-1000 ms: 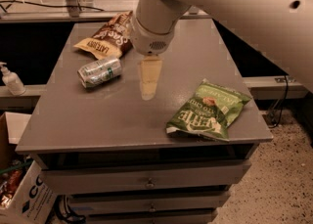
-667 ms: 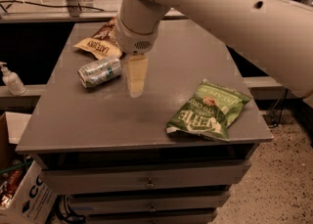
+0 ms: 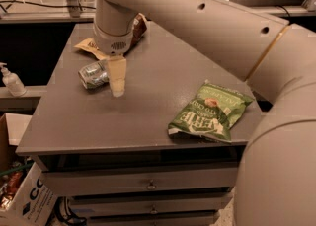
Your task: Place 7up can upright
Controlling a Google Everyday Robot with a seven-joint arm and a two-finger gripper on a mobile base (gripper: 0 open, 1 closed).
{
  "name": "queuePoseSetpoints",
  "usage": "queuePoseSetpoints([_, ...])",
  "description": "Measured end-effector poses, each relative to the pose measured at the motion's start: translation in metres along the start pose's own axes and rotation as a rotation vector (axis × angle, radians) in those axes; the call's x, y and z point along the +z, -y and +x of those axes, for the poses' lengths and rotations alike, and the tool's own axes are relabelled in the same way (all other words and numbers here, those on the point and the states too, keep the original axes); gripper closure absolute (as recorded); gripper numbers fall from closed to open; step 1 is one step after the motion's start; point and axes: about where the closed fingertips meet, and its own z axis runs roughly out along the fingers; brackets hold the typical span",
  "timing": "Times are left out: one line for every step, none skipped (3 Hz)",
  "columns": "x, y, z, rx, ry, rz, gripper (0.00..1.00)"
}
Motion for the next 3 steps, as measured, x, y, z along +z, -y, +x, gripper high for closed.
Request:
queuePoseSetpoints([0.019,0.012,-0.011,-0.033,-0.010,-0.029,0.00])
queuePoseSetpoints([0.031,0.019,-0.019,-0.058,-0.016,-0.049,0.00])
queuePoseSetpoints([0.039,0.020,-0.024,-0.065,-0.025,-0.068,0.00])
